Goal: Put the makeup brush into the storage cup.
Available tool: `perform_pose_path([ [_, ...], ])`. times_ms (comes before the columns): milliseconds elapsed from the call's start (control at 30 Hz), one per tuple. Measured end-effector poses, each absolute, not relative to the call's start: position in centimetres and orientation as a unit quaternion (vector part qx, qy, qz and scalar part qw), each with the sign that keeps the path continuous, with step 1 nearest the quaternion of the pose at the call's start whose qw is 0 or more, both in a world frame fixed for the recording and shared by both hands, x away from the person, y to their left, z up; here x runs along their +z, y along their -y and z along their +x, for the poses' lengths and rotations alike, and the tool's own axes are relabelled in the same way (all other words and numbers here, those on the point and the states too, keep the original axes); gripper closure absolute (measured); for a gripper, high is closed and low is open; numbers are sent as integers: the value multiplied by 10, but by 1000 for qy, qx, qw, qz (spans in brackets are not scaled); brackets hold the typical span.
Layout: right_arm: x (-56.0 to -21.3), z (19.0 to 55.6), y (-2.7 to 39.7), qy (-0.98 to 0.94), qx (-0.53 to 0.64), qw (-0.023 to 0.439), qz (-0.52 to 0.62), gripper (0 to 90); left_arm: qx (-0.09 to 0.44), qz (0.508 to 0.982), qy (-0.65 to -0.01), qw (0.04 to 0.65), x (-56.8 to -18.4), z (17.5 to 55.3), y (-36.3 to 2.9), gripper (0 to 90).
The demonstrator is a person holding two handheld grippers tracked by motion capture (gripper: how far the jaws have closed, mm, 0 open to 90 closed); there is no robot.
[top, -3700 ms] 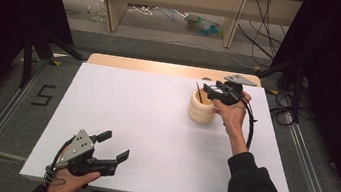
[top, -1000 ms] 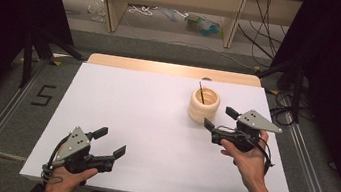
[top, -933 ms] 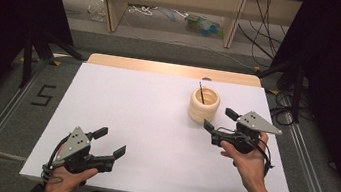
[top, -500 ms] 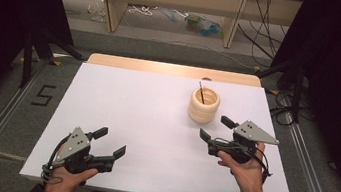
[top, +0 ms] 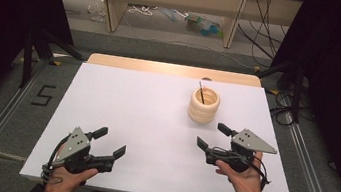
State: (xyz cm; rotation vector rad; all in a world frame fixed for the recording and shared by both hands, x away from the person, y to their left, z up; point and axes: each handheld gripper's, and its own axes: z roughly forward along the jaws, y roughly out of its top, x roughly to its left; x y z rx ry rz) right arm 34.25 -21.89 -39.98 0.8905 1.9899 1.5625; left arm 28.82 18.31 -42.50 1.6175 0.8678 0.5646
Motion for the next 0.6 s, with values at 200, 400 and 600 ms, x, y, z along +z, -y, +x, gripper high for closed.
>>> perform_pose_path([
  [200, -405, 333, 219, -721, 571, 220, 325, 162, 242, 687, -372, 575, -425, 288, -184, 159],
  [400, -413, 324, 220, -721, 572, 214, 327, 161, 242, 687, -373, 575, -425, 288, -183, 159],
  [600, -416, 316, 220, -722, 573, 215, 324, 161, 244, 686, -373, 575, -425, 288, -184, 159],
])
